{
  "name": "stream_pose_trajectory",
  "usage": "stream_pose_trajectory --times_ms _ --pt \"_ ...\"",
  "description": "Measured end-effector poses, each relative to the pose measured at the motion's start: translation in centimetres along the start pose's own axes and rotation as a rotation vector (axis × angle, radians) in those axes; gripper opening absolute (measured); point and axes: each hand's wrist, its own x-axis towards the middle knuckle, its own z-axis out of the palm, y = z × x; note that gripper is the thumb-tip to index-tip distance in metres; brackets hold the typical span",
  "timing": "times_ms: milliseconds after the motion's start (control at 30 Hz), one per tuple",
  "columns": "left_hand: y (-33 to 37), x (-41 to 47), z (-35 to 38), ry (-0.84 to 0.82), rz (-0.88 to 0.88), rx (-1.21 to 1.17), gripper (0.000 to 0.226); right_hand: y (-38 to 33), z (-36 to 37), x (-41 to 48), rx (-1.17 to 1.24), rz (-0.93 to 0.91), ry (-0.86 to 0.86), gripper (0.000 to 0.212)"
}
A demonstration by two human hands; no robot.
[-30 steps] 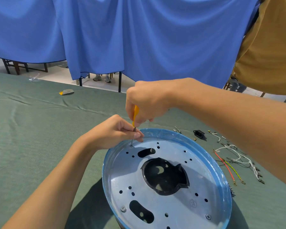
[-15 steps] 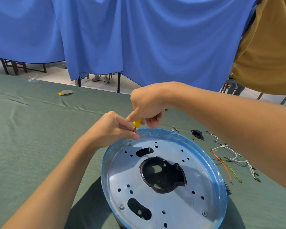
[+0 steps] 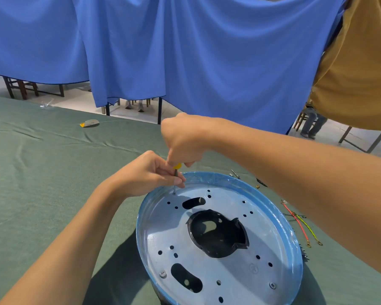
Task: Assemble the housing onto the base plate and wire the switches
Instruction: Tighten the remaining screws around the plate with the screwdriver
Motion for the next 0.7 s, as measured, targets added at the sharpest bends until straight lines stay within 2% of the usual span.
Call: stream_pose_trajectory --times_ms 67,200,300,467,533,700 --pt "0.1 0.1 0.4 0.029 -0.014 0.01 0.006 -0.3 0.1 -0.1 0.031 0.102 -0.012 0.014" --pt "0.1 0.4 0.7 0.072 -0.026 0.078 0.004 -0.4 0.2 -0.8 0.131 0.144 -0.045 0.015" --pt "0.0 0.6 0.7 0.058 -0.024 0.111 0.003 0.0 -0.5 -1.6 0.071 0.084 -0.004 0.024" --pt "0.1 0.6 0.5 -0.006 -0.006 0.139 0.006 -0.1 -1.1 -1.9 -0.117 -0.078 -0.005 0.023" --pt "0.1 0.5 0.3 -0.049 -0.004 0.108 0.009 -0.3 -0.6 -1.4 -0.062 -0.047 -0.032 0.025" --pt "0.0 0.2 0.2 -0.056 0.0 0.007 0.016 -1.4 -0.4 0.1 0.001 0.067 -0.128 0.012"
